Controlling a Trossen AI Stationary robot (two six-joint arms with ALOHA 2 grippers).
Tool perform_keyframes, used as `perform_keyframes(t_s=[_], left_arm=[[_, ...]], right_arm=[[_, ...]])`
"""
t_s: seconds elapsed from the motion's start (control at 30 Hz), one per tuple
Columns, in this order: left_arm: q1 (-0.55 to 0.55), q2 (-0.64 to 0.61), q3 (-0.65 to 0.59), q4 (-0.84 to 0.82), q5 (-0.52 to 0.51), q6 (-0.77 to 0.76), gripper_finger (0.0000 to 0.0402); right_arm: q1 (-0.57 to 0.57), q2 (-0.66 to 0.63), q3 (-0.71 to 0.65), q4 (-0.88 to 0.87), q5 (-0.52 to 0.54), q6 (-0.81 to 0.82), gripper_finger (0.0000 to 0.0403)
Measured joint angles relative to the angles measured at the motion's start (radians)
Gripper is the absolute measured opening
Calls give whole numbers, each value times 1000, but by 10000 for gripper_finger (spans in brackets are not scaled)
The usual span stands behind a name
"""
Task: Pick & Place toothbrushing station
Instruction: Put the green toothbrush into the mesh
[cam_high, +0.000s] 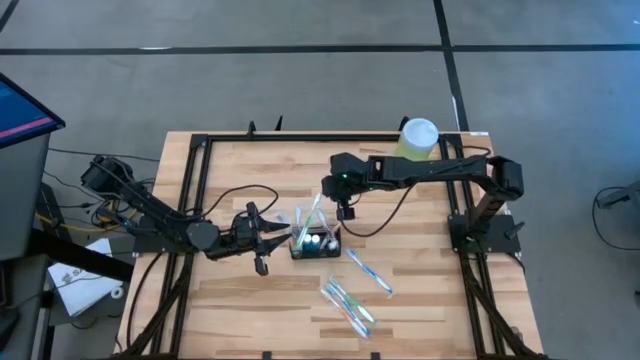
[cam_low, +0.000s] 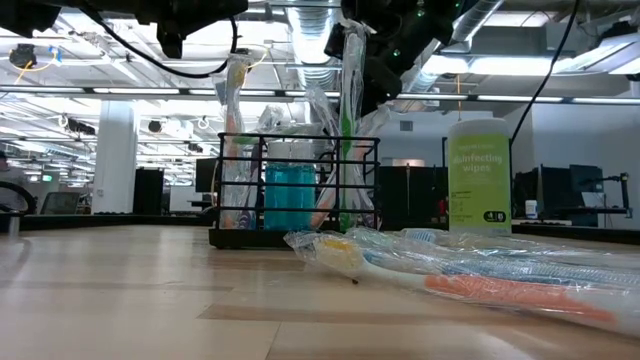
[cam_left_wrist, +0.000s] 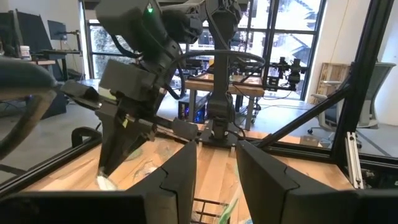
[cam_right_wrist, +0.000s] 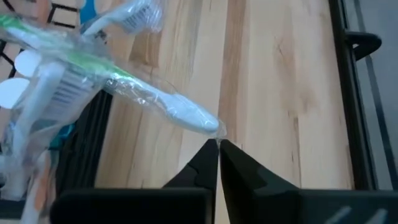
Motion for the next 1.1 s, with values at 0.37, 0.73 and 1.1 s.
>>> perform_keyframes(t_s=[0.37, 0.73, 1.1], left_arm=[[0, 0, -1, 0, 4, 0, 108], [0, 0, -2, 0, 5, 0, 108], [0, 0, -2, 0, 4, 0, 108]], right_arm=[[30, -2, 106, -111, 28, -21, 0], [123, -4, 238, -208, 60, -44, 0], [215, -4, 278, -216, 89, -66, 0]])
